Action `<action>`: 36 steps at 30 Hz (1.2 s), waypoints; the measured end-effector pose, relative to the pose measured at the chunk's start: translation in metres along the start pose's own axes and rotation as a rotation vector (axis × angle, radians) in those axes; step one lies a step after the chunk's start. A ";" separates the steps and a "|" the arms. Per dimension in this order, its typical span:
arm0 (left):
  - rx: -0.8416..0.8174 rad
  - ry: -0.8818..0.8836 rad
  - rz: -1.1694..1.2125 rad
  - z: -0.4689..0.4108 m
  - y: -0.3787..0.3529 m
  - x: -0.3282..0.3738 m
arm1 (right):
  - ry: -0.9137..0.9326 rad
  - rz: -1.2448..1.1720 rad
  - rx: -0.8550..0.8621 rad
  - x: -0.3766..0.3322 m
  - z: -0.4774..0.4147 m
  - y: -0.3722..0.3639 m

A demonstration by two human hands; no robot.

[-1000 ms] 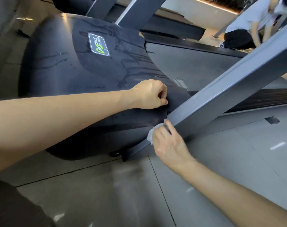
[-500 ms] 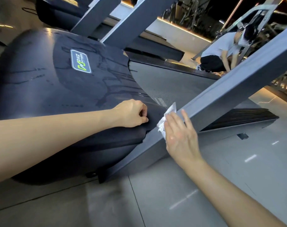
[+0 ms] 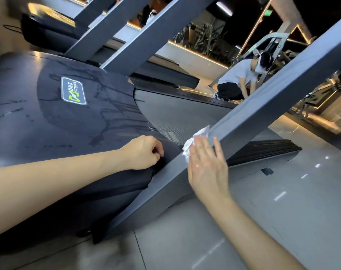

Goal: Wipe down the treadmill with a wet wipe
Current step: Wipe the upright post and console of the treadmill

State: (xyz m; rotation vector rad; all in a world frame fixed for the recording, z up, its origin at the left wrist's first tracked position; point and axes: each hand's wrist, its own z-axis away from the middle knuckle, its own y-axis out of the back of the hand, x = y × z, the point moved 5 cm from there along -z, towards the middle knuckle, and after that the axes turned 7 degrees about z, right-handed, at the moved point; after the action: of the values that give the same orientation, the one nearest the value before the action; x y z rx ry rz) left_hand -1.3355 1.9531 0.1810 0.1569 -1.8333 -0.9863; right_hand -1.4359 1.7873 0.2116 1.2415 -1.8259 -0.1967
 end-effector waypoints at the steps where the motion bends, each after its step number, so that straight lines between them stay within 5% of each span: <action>1: 0.002 -0.001 0.024 -0.001 0.000 0.004 | 0.084 -0.024 -0.001 -0.024 0.012 -0.003; 5: -0.054 -0.008 0.092 -0.001 -0.008 0.015 | 0.382 -0.047 -0.029 -0.045 0.026 -0.002; 11: 0.005 -0.030 0.123 -0.002 -0.011 0.029 | 0.022 0.141 0.037 0.108 -0.044 0.015; 14: 0.006 -0.046 0.111 -0.006 -0.012 0.034 | -0.094 0.200 0.029 0.108 -0.049 0.019; 19: 0.007 -0.083 0.082 -0.009 -0.015 0.035 | 0.328 0.136 -0.025 -0.009 0.004 0.004; 22: -0.006 -0.069 0.099 -0.008 -0.013 0.038 | 0.403 0.091 -0.003 0.009 -0.005 0.006; 27: 0.001 -0.028 0.167 -0.009 -0.012 0.036 | 0.029 0.220 -0.004 0.141 -0.055 0.022; 30: -0.005 -0.017 0.151 -0.011 -0.014 0.035 | -0.159 0.182 0.050 0.154 -0.067 0.028; 36: -0.062 0.006 0.166 -0.017 -0.004 0.044 | 0.312 -0.095 0.043 0.037 -0.012 -0.001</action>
State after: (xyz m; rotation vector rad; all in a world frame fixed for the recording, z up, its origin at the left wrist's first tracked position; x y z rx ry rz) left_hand -1.3446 1.9186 0.2117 -0.0299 -1.7771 -0.9228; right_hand -1.4301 1.7605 0.2398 1.3101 -1.5112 -0.0139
